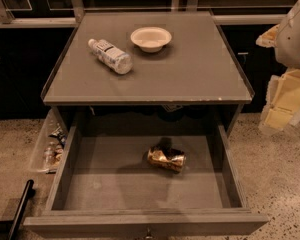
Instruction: Pick orange can from top drawer and place on counter
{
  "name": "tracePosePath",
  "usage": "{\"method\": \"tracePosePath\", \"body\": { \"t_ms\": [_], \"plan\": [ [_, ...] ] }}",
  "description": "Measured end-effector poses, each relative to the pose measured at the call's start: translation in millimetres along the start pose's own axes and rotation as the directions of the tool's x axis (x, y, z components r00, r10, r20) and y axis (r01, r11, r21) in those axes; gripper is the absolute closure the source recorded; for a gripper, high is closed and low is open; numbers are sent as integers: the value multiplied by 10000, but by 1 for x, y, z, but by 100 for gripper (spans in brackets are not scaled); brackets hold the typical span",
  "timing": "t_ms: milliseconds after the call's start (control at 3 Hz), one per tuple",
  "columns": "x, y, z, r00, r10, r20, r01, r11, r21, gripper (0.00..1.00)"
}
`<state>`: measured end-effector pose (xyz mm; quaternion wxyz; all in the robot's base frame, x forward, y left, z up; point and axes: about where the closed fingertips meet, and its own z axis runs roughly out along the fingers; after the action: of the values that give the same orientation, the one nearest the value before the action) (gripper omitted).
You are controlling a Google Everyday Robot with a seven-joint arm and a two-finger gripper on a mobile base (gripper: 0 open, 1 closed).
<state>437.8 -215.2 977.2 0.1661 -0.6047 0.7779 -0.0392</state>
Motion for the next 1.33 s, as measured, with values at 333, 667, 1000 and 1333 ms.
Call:
{"method": "tracePosePath", "body": {
  "t_ms": [333, 667, 1000, 1333],
  "plan": [
    [0, 0, 0, 10000, 0, 0, 0, 10000, 0, 0],
    [3, 12, 25, 9997, 34, 261, -28, 9997, -228, 0],
    [10, 39, 86, 9973, 124, 725, -70, 9972, -742, 0],
    [18, 65, 142, 9944, 234, 1032, -95, 9911, -1328, 0]
  ]
}}
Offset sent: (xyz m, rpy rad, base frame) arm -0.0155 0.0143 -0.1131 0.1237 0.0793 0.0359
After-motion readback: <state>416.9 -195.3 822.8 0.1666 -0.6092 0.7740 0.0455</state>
